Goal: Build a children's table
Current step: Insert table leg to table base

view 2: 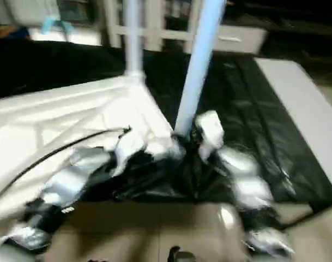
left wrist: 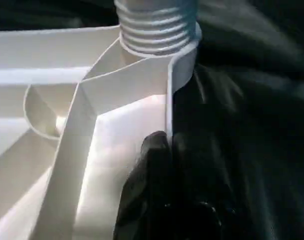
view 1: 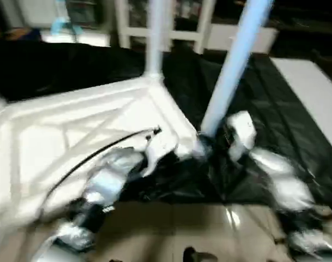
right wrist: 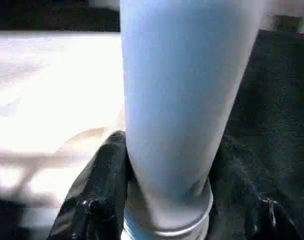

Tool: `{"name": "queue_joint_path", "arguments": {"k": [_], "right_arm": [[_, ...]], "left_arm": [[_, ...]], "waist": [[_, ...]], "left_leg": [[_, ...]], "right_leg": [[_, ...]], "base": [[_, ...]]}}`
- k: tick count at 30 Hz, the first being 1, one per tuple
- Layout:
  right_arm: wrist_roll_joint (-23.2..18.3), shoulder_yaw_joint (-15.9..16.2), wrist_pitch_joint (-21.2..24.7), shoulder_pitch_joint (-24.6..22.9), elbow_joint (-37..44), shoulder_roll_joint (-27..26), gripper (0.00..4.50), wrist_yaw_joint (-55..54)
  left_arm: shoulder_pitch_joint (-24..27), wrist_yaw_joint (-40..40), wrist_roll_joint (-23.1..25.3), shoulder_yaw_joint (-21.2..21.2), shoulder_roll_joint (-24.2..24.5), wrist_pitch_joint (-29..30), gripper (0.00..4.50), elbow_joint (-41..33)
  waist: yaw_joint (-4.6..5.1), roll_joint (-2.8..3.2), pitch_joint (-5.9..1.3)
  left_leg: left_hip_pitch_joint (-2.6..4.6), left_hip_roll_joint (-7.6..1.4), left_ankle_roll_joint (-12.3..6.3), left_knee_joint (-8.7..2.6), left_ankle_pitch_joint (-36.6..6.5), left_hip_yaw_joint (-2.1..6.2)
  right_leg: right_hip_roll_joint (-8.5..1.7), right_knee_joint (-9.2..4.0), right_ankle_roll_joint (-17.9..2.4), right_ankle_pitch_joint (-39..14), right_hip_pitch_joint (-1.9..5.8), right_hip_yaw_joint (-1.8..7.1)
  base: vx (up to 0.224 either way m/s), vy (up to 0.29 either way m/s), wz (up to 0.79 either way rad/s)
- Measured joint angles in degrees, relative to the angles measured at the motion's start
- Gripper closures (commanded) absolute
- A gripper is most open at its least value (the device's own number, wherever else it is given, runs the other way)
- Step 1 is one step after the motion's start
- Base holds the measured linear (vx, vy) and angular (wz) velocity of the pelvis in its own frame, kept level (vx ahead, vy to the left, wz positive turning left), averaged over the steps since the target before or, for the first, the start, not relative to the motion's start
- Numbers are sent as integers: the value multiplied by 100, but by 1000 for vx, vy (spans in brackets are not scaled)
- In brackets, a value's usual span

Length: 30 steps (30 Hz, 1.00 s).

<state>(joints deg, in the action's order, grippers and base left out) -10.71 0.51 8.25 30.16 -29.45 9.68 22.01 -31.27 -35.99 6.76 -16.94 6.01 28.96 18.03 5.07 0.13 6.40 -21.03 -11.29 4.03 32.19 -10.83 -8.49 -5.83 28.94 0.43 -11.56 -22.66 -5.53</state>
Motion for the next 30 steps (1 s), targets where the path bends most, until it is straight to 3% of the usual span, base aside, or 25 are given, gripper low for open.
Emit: {"name": "queue_joint_path", "arguments": {"k": [1, 2, 3, 4, 5, 6, 7, 9, 10, 14, 25, 27, 30], "right_arm": [[44, -19, -53, 151, -154, -121, 259, -361], [119, -49, -153, 260, -338, -256, 259, -669], [210, -110, -263, 390, -567, -395, 259, -1008], [345, -72, -370, 648, -850, -544, 259, -1350], [460, -21, -412, 848, -1043, -605, 259, -1561], [551, 26, -460, 959, -1172, -663, 259, -1707], [621, 47, -568, 1037, -1210, -682, 259, -1834], [691, 51, -664, 1105, -1333, -720, 259, -1931], [705, 50, -683, 1160, -1405, -729, 259, -1975], [744, 50, -955, 1279, -1660, -772, 259, -2050], [751, -13, -1599, 1314, -2017, -741, 259, -1868], [794, -9, -1653, 1311, -2025, -714, 203, -1820], [836, 6, -1710, 1254, -2037, -702, 171, -1774]], "left_arm": [[-69, 263, -39, 111, -194, 168, 450, 60], [-127, 512, -51, 246, -411, 266, 450, 167], [-225, 772, -51, 323, -614, 358, 450, 317], [-307, 997, -65, 453, -707, 387, 450, 378], [-336, 1138, -74, 550, -779, 384, 450, 380], [-359, 1218, -90, 623, -809, 387, 450, 390], [-442, 1295, -139, 655, -848, 388, 450, 433], [-469, 1354, -157, 655, -865, 408, 450, 434], [-483, 1369, -156, 658, -834, 429, 450, 434], [-499, 1368, -189, 686, -747, 429, 450, 404], [-534, 1365, -242, 680, -708, 427, 450, 405], [-539, 1365, -254, 677, -691, 427, 450, 405], [-556, 1365, -259, 676, -650, 406, 450, 410]], "waist": [[13, -1, 48], [-43, 43, 80], [-119, -43, 70], [-223, -237, 48], [-278, -212, 59], [-373, -138, 35], [-434, -9, -1], [-442, -47, -12], [-440, -49, -15], [-413, -37, -18], [-392, -36, -18], [-387, -35, -18], [-386, -32, -16]], "left_leg": [[2, 2, 0, -48, 0, -22], [15, -12, 0, -102, 0, -73], [37, -20, 0, -110, 1, -184], [102, -12, 5, -31, -7, -331], [77, 10, 8, 80, -152, -250], [8, 58, -54, 130, -205, -54], [-13, 101, 115, 71, -89, 113], [-22, 66, 192, 15, 50, 96], [-6, 14, 196, 20, 54, 19], [-16, -50, 195, -31, 54, -63], [-17, -62, 181, 4, 49, -135], [-17, -62, 180, 5, 48, -137], [-17, -64, 179, 7, 49, -137]], "right_leg": [[-45, 19, -7, -19, 5, -56], [-64, 282, -80, -100, -14, -36], [-73, 664, -168, -237, 28, 76], [-49, 757, 121, -220, -10, 312], [-61, 783, 124, -220, -101, 285], [-53, 769, 123, -219, -116, 215], [-23, 721, 106, -205, -145, 135], [70, 663, 10, 23, -151, 191], [81, 651, -24, 81, -144, 192], [97, 583, -41, 92, -136, 189], [94, 540, -49, 102, -131, 220], [95, 540, -49, 103, -133, 223], [96, 543, -49, 105, -142, 223]], "base": [[-112, -15, -3], [-112, -15, -3], [-52, -100, 14], [54, -148, 1], [54, -148, 1], [130, -72, -43], [92, -31, -24], [47, -51, -5], [12, -52, 11], [3, -13, 3], [0, 0, 0], [0, 0, 0], [0, 0, 0]]}}
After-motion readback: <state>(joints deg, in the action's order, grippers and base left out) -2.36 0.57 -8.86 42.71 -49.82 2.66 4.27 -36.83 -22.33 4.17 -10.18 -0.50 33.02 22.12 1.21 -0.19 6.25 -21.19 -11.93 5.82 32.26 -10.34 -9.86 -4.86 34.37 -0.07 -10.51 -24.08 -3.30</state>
